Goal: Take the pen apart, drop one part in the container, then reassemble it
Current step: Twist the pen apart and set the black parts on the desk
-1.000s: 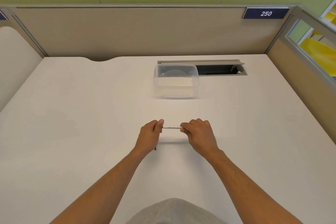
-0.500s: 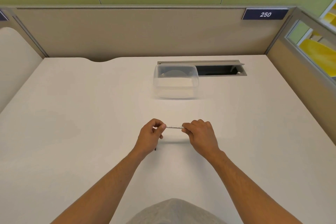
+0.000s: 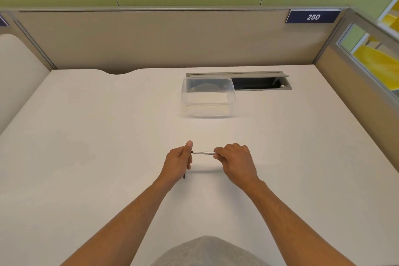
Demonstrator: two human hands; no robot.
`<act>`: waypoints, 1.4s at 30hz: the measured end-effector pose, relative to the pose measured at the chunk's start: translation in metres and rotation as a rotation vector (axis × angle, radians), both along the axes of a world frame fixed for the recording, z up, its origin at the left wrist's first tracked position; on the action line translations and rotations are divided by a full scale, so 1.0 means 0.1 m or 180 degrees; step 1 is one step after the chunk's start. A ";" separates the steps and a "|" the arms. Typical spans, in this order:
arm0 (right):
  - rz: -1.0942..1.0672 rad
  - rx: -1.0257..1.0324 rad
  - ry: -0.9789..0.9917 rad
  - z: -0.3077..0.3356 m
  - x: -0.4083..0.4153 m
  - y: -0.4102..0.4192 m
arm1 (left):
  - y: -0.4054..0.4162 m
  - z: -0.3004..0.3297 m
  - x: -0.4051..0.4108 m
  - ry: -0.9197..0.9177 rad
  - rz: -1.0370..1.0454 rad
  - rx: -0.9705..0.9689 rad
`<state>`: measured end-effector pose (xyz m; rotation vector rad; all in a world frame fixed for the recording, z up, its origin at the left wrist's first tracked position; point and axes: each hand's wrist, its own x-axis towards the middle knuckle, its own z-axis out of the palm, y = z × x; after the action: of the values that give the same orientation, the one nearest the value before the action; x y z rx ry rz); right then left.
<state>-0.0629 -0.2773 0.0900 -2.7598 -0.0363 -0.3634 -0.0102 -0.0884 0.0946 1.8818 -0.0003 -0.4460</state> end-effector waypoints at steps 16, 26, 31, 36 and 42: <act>0.0005 -0.0009 -0.0012 0.00 -0.02 -0.01 | 0.00 0.00 -0.05 -0.0574 -0.0121 0.0217; 0.0073 0.0003 -0.0006 -0.01 -0.02 -0.01 | 0.02 0.03 -0.03 -0.0219 -0.0103 0.0158; 0.0009 0.0094 0.0021 0.00 0.00 -0.06 | 0.04 0.00 -0.04 -0.0292 -0.0237 -0.0028; 0.0061 0.0075 0.0056 0.01 -0.01 -0.06 | 0.06 -0.04 -0.05 -0.0314 -0.0346 -0.0061; 0.0073 0.0061 0.0031 0.00 -0.03 -0.04 | 0.03 -0.01 -0.05 0.0037 -0.0268 -0.0288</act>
<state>-0.0662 -0.2809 0.0897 -2.7397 -0.0615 -0.3427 -0.0155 -0.0853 0.0936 1.7948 -0.0907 -0.5064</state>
